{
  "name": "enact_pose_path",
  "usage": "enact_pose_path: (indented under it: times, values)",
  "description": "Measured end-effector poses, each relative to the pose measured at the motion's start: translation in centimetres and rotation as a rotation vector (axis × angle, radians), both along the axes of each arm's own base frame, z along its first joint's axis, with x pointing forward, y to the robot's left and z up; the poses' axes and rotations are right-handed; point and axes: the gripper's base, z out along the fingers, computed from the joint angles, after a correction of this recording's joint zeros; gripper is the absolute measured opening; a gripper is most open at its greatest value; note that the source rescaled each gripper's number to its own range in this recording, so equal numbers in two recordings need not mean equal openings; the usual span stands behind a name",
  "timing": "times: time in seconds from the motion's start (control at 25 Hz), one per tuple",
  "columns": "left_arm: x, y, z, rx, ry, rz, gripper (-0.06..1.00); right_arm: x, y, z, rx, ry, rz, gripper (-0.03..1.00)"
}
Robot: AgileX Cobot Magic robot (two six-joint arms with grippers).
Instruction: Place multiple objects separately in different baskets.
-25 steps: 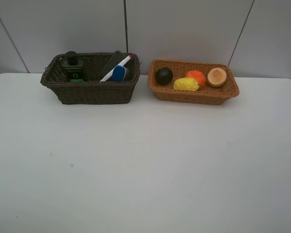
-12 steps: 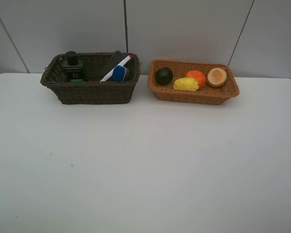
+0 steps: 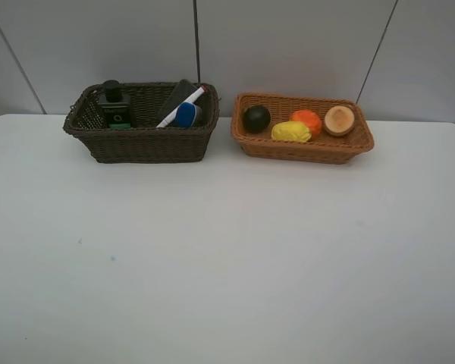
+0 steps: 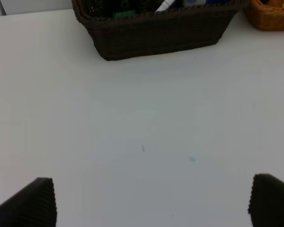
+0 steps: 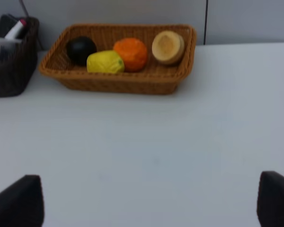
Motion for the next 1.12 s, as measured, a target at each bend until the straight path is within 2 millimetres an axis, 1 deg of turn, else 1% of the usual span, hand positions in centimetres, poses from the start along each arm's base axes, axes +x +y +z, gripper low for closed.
enact_pose_path:
  times: [1.12]
  values:
    - [0.00, 0.00, 0.00, 0.000, 0.000, 0.000, 1.00, 0.01, 0.02, -0.13, 0.002, 0.009, 0.002, 1.00]
